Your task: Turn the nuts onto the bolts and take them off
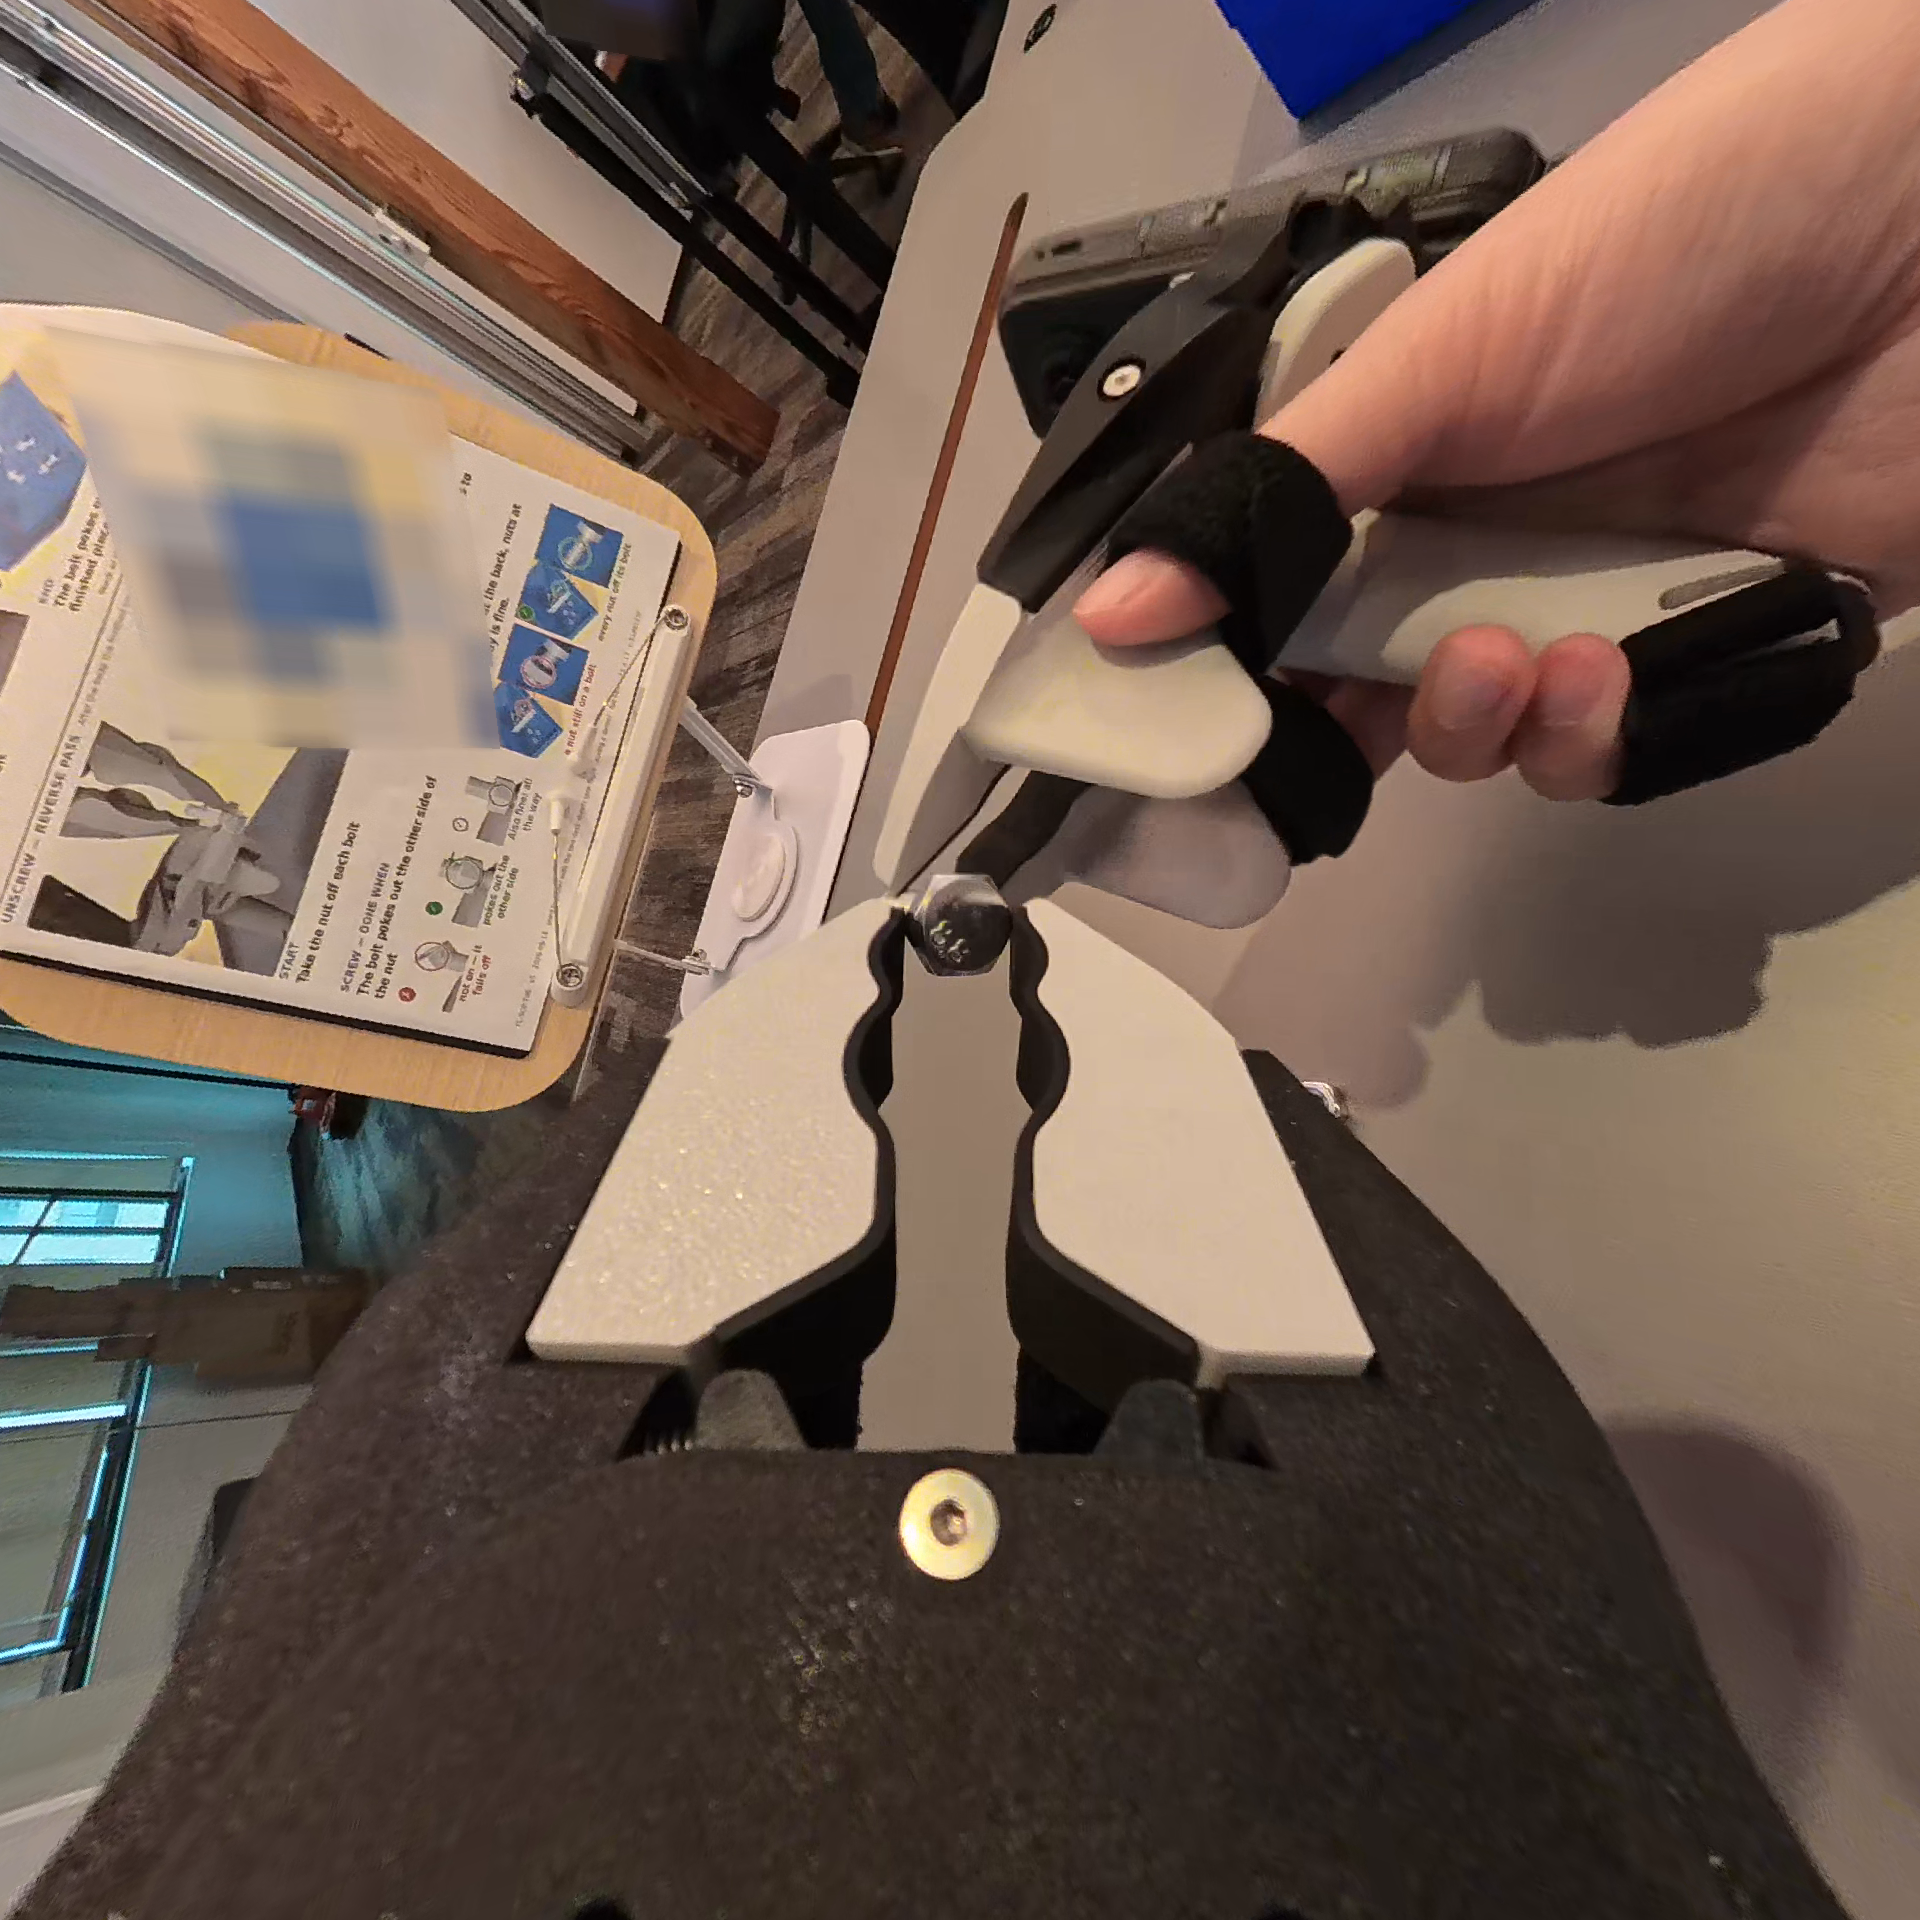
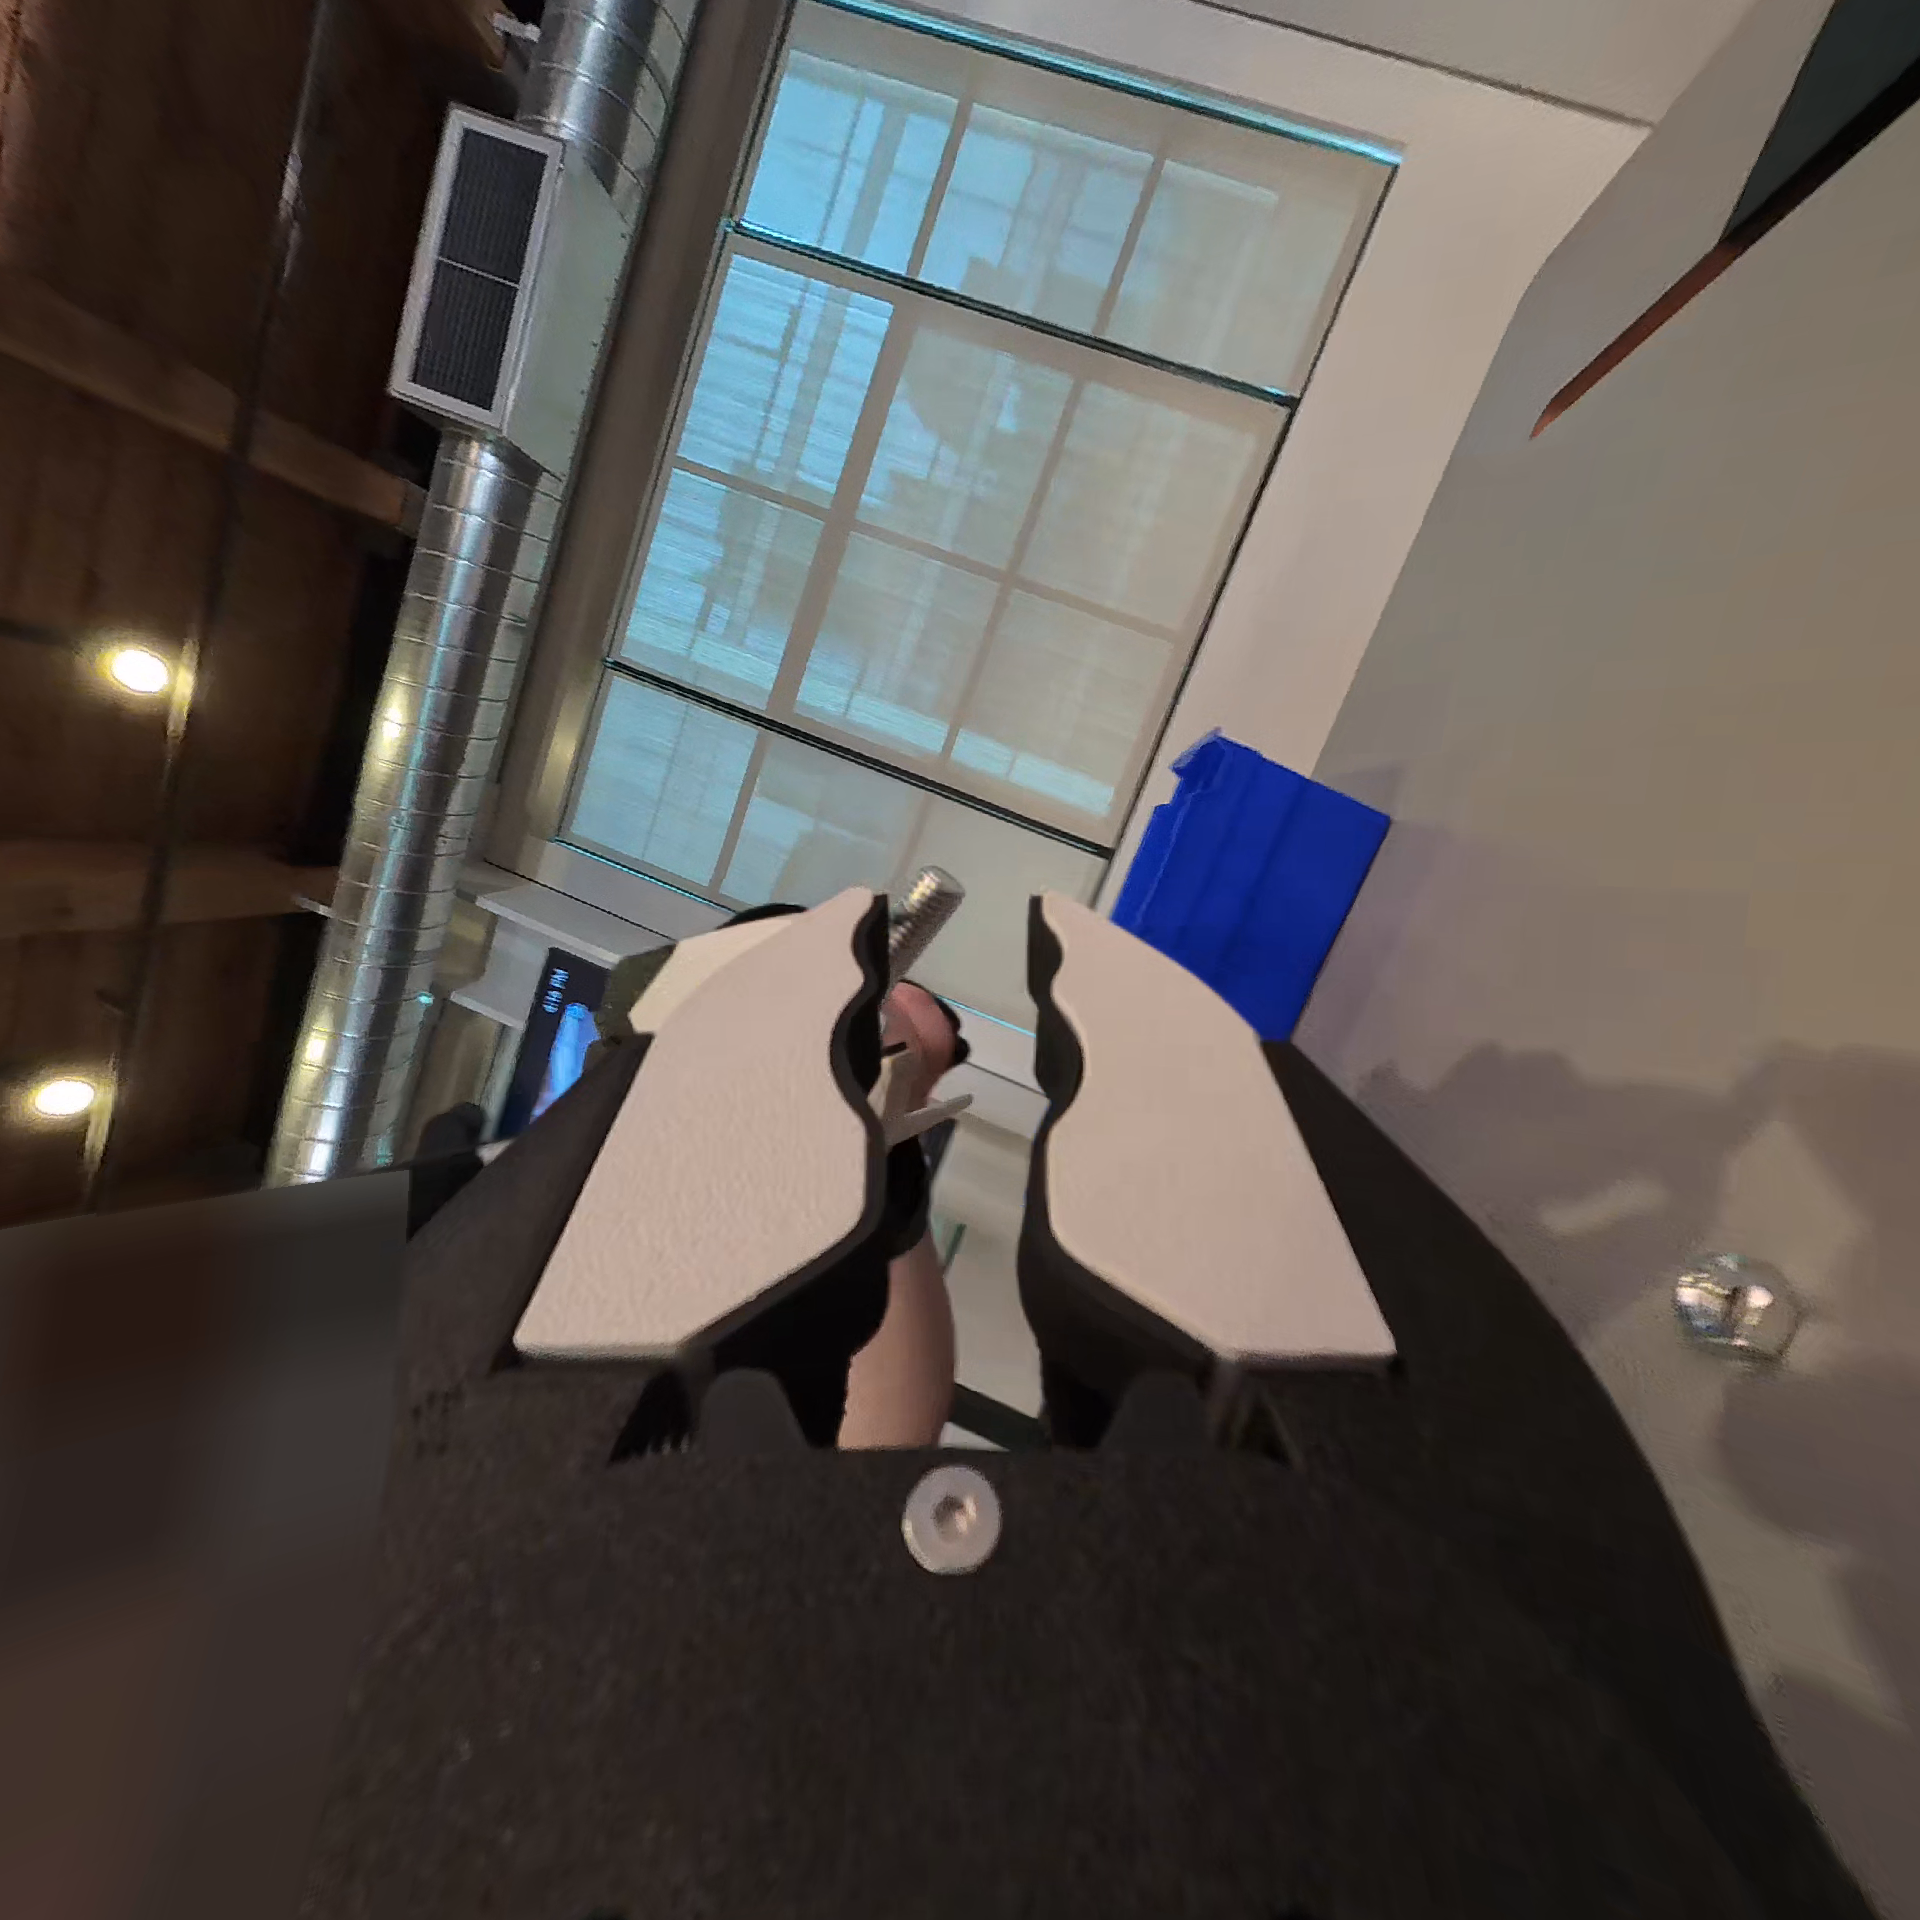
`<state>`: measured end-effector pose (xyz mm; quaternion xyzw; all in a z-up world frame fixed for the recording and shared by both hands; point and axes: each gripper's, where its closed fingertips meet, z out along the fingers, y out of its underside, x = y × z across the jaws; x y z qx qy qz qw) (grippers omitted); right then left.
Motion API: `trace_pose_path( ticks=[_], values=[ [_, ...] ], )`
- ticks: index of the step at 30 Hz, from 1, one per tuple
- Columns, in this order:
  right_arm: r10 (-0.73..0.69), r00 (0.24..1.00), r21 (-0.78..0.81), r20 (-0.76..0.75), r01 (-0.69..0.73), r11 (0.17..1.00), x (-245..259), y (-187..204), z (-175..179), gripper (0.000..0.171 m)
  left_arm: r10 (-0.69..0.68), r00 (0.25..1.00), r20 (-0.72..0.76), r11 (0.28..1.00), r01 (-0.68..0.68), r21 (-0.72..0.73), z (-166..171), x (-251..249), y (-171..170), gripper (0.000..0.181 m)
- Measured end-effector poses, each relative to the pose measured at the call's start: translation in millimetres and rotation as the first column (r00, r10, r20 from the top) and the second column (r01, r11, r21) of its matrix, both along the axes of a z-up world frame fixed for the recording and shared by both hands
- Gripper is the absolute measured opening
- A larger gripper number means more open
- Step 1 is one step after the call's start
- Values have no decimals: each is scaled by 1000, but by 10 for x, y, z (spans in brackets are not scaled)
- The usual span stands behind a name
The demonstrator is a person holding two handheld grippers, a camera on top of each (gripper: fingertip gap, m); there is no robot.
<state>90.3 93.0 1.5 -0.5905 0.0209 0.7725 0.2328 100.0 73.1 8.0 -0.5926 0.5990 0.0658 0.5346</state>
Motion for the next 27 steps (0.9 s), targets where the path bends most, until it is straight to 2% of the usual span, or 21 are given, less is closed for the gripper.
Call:
trace_pose_path(
  ticks=[3,6,9,15,17,21,24,27],
  values=[
    [37,996,-31,-82,-40,999,-11,-34,73,21,-1,1000,-7,1000,1,-2,-23,7,0,19],
    [32,996,-30,-81,-35,999,-12,-31,62,14,-7,1000,2,1000,7,4,-1,20,-4,19],
    [30,993,-34,-114,-34,999,7,-23,87,13,-7,1000,10,1000,7,14,19,37,3,19],
    [-44,996,49,-74,48,998,94,45,94,12,83,996,37,995,-85,54,10,20,77,25],
    [-95,995,141,-16,96,985,151,78,99,9,123,987,105,992,-122,-23,-3,25,42,34],
    [-165,984,368,66,130,921,238,58,204,9,181,934,308,963,-104,-249,36,100,-81,56],
    [-206,966,571,156,82,817,230,-34,278,9,204,893,402,921,-36,-388,17,182,-174,54],
    [-235,955,724,179,34,689,236,-164,397,9,247,829,502,871,38,-490,12,250,-194,53]
  ],
)
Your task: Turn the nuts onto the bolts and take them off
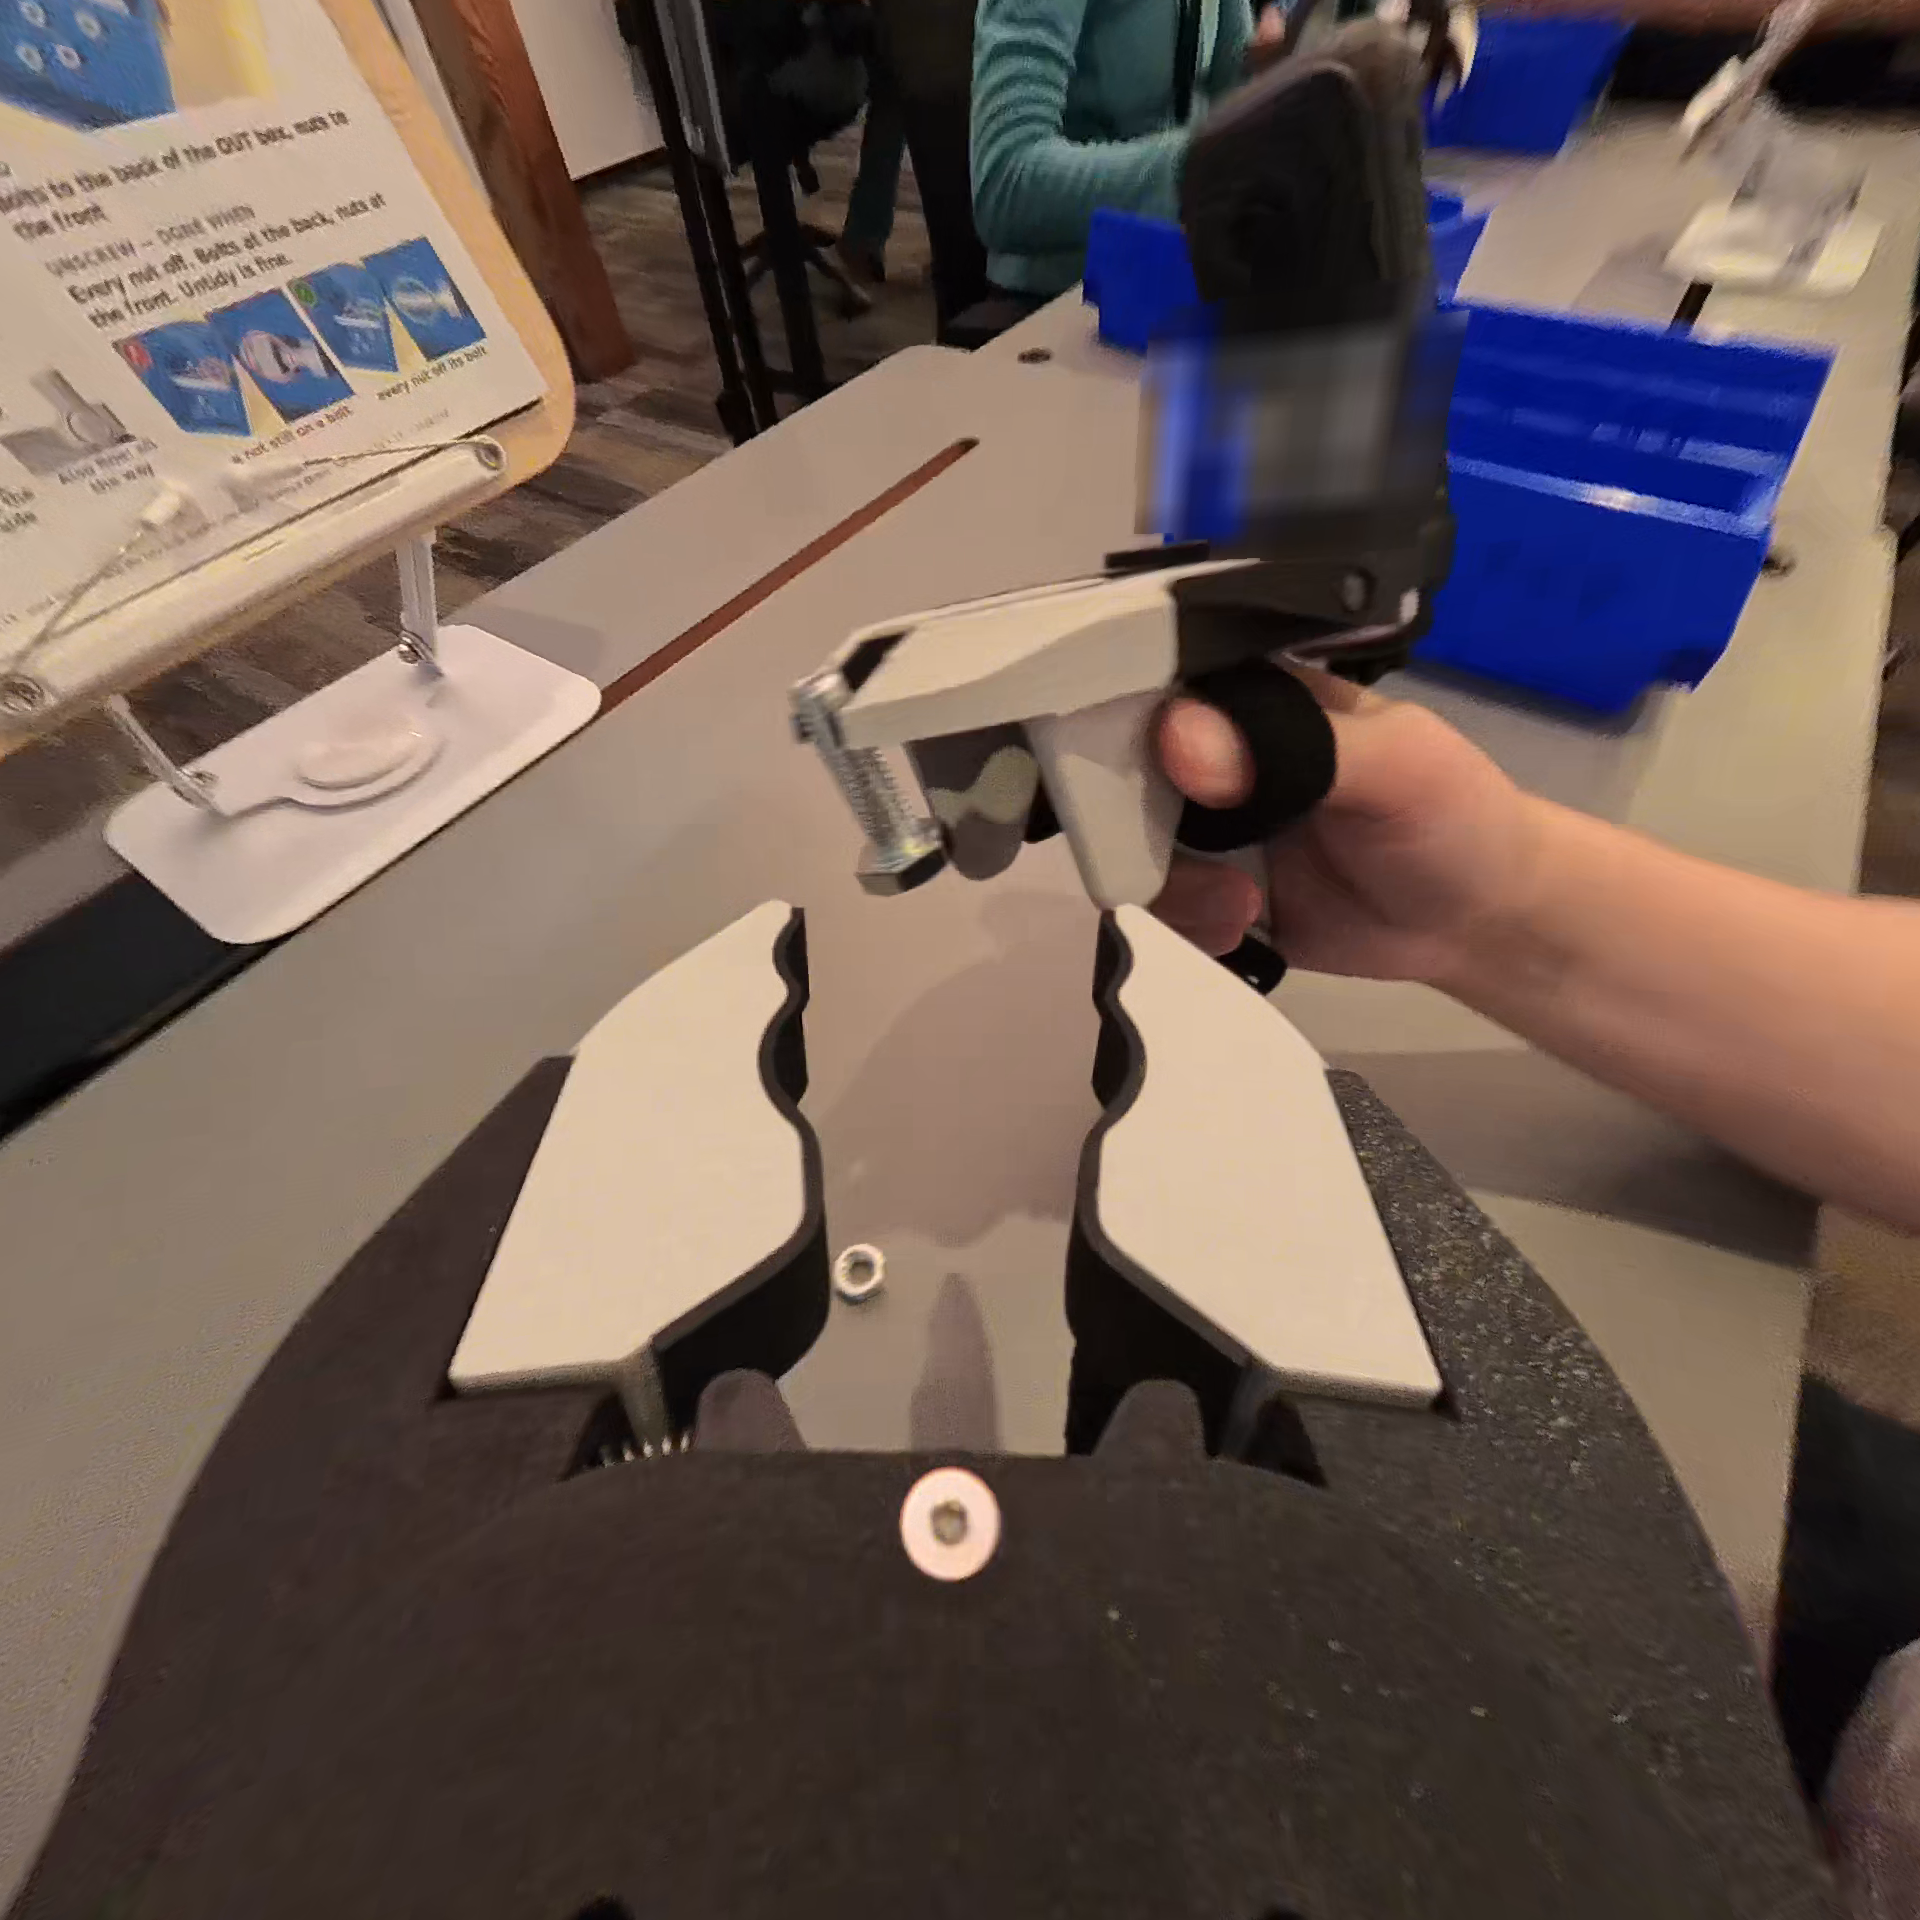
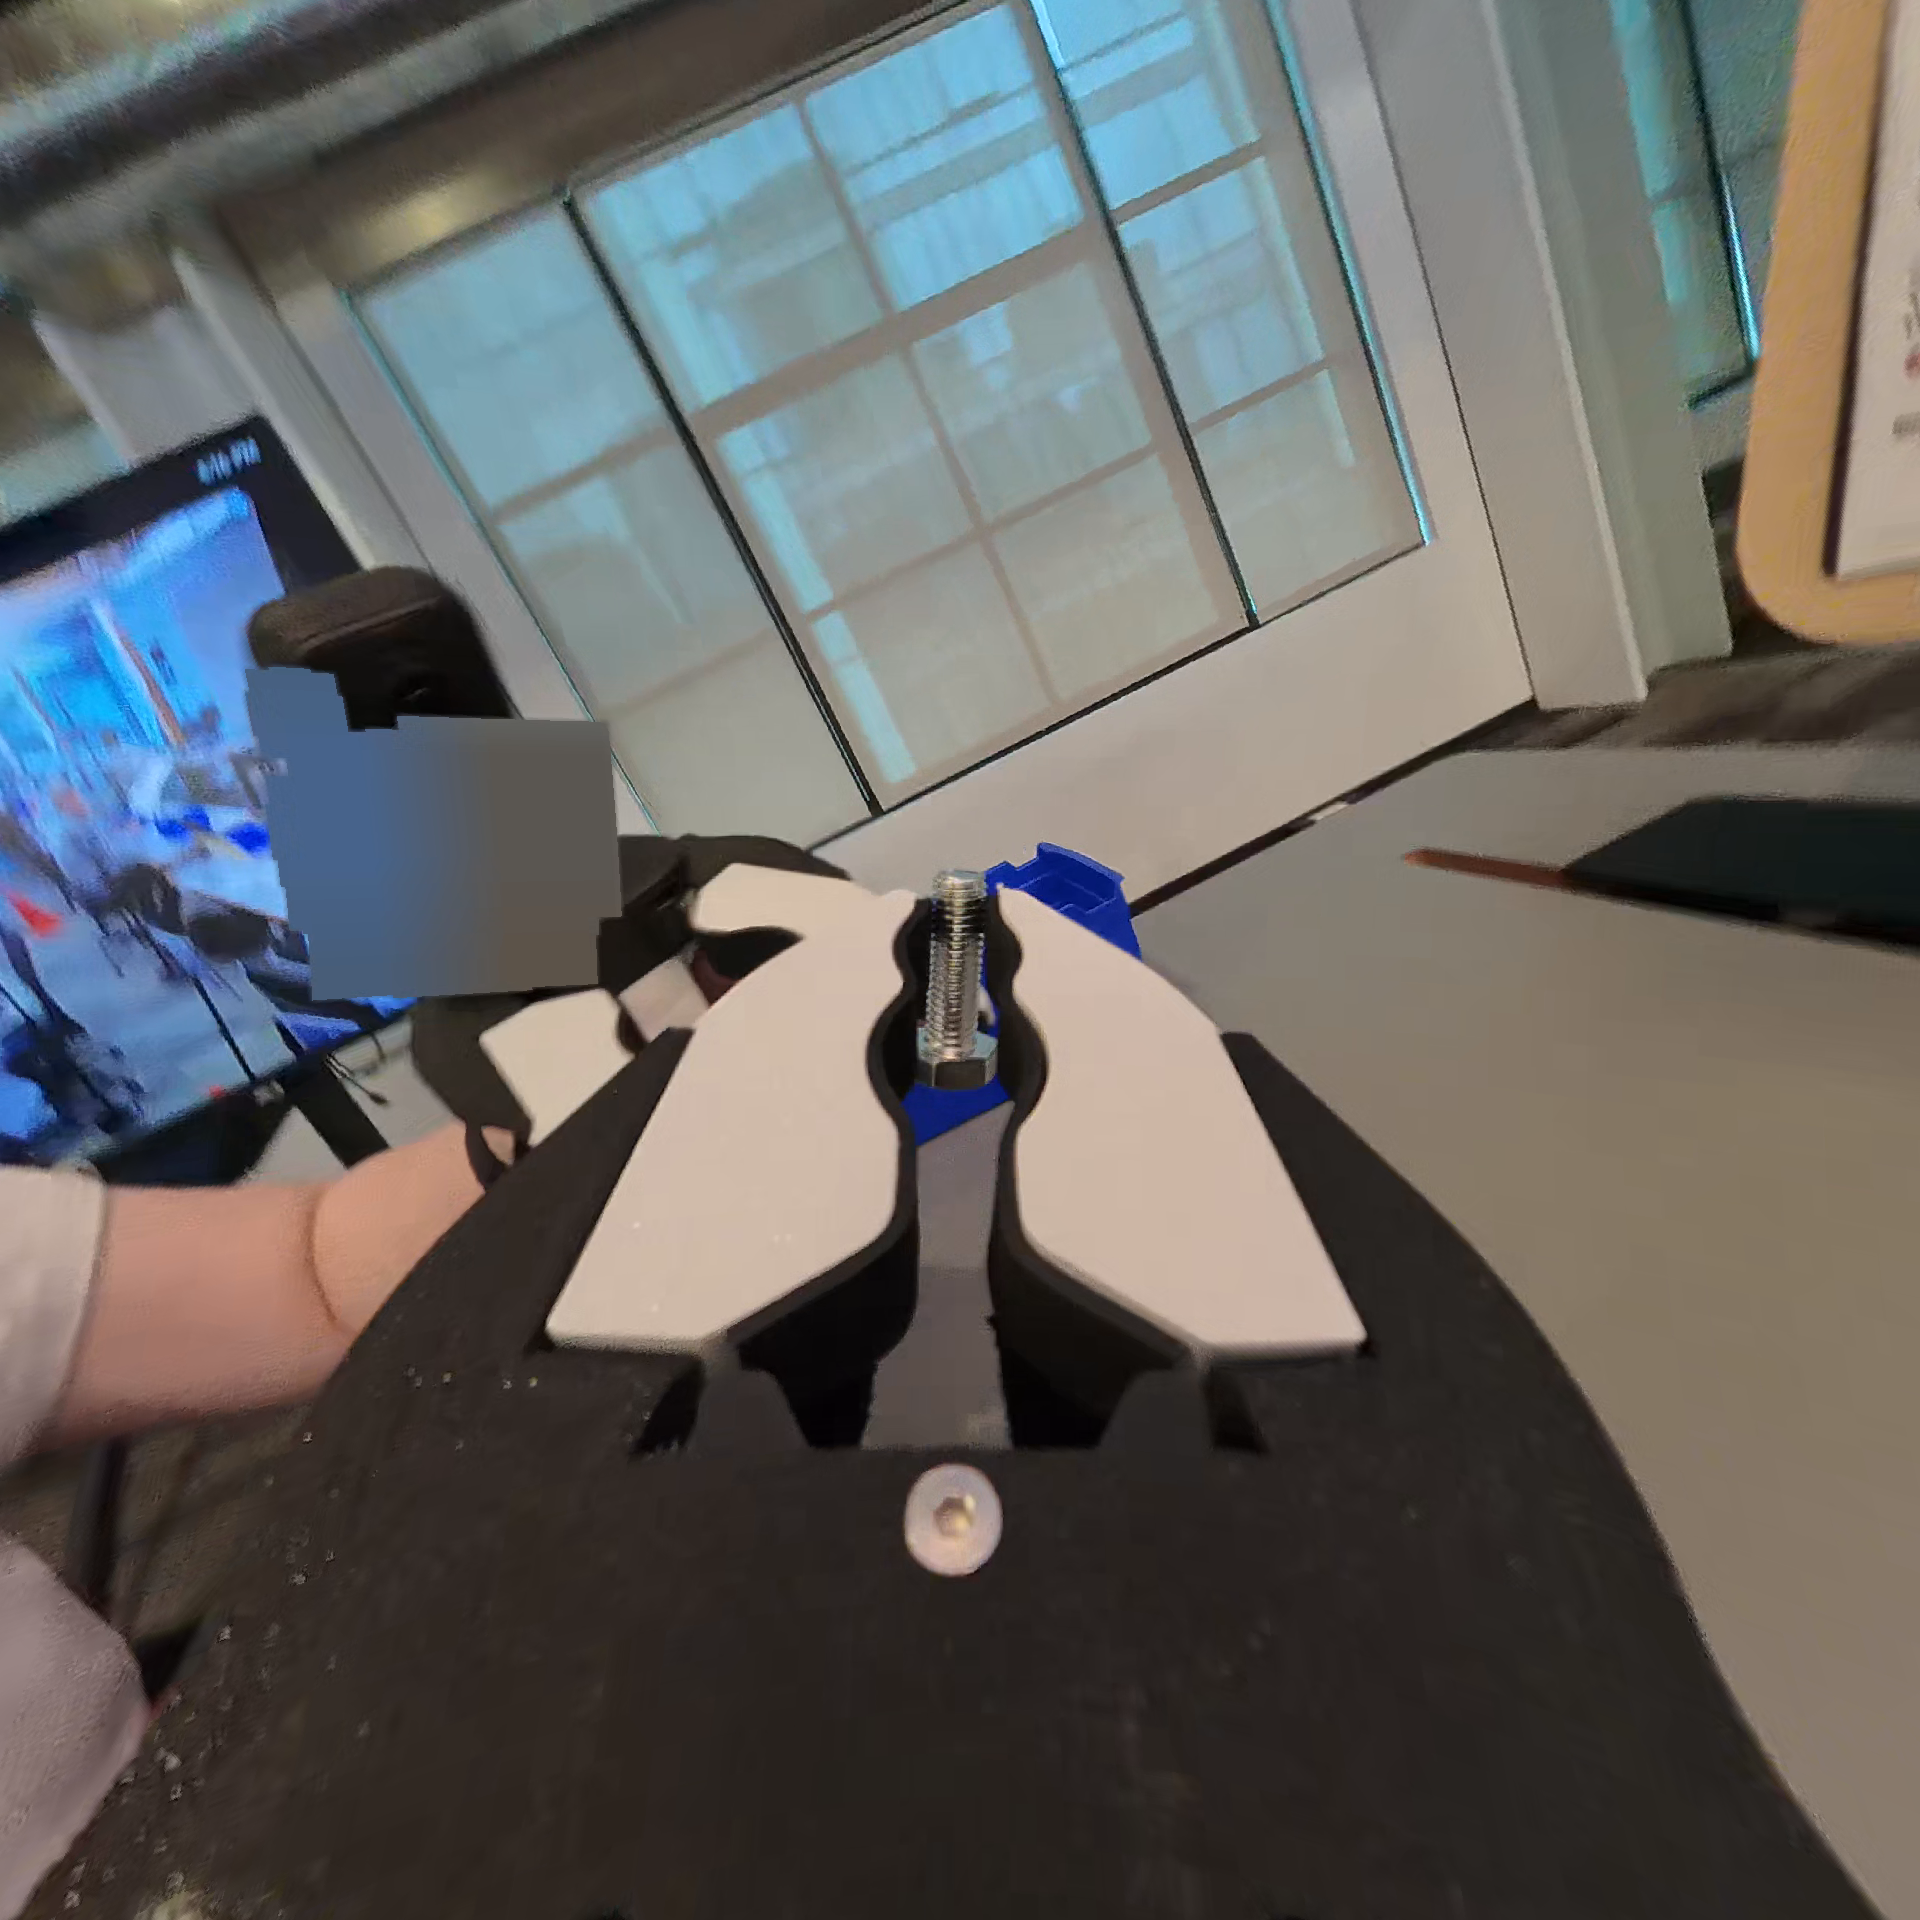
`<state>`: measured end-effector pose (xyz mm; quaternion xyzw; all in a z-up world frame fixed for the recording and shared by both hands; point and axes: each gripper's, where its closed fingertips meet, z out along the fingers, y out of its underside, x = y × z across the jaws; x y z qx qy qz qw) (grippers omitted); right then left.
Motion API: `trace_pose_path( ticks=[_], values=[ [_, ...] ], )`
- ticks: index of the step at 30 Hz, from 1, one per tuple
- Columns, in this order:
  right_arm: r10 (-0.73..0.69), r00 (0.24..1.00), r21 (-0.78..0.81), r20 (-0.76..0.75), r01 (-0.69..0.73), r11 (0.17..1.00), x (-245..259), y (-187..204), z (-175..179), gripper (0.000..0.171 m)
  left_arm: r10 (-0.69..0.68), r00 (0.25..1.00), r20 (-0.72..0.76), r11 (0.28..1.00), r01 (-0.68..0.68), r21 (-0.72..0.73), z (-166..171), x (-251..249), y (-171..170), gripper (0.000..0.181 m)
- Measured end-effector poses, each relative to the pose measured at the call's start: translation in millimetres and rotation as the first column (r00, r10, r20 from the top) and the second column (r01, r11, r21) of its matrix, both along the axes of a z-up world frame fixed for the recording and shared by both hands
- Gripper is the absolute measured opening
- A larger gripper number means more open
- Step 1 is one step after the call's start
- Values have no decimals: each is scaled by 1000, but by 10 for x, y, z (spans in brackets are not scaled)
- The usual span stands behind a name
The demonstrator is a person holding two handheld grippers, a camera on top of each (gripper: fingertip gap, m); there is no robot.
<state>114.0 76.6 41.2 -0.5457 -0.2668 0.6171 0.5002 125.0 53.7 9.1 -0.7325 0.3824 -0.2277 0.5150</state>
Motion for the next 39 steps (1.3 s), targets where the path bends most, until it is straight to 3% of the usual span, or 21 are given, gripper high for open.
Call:
trace_pose_path(
  ticks=[6,10,16,26,39],
  values=[
    [134,990,202,34,-139,970,20,-337,147,9,-96,972,213,990,115,-78,116,74,-81,40],
    [89,994,301,56,-101,948,55,-398,180,9,-153,966,208,985,167,-49,135,162,-172,37],
    [10,999,404,36,-24,914,114,-447,238,9,-94,978,188,995,88,41,175,201,-138,34],
    [-14,1000,450,2,12,893,165,-511,307,9,-80,977,199,989,52,140,280,250,-158,26],
    [-30,1000,465,-10,31,885,180,-503,309,9,-87,977,197,986,56,157,273,277,-171,18]
  ],
)
